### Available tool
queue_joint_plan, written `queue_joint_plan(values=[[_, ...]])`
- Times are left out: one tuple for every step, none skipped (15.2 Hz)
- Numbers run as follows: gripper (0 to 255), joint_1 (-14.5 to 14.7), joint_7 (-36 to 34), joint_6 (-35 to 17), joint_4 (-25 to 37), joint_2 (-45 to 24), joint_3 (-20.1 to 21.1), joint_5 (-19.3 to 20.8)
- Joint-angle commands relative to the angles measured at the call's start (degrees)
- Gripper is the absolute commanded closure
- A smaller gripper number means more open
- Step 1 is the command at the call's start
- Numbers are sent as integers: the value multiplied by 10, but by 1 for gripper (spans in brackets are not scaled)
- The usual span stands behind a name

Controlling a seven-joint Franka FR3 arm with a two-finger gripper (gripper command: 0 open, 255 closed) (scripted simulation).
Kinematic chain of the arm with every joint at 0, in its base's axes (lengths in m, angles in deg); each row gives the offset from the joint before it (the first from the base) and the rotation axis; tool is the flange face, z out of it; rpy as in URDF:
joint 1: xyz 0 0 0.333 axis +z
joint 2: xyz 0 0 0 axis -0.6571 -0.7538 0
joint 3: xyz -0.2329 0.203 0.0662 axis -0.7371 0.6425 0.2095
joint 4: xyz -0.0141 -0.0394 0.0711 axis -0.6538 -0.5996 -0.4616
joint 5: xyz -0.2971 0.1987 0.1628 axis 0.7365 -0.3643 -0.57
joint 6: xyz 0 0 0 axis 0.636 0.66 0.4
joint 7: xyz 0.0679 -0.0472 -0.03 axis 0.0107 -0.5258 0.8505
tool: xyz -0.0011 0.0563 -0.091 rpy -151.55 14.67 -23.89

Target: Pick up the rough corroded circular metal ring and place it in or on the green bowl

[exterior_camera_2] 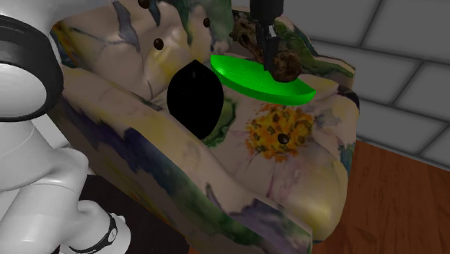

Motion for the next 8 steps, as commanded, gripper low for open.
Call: queue_joint_plan(values=[[255, 23, -33, 14, 43, -35, 15, 19], [255, 36, -47, 22, 64, -52, 20, 29], [255, 50, -62, 30, 86, -70, 26, 40], [255, 65, -76, 39, 111, -89, 30, 51], [255, 81, -89, 49, 138, -110, 34, 63], [255, 91, -96, 55, 154, -122, 36, 69], [255, 87, -96, 43, 136, -115, 35, 65], [255, 83, -97, 32, 119, -109, 35, 62]])
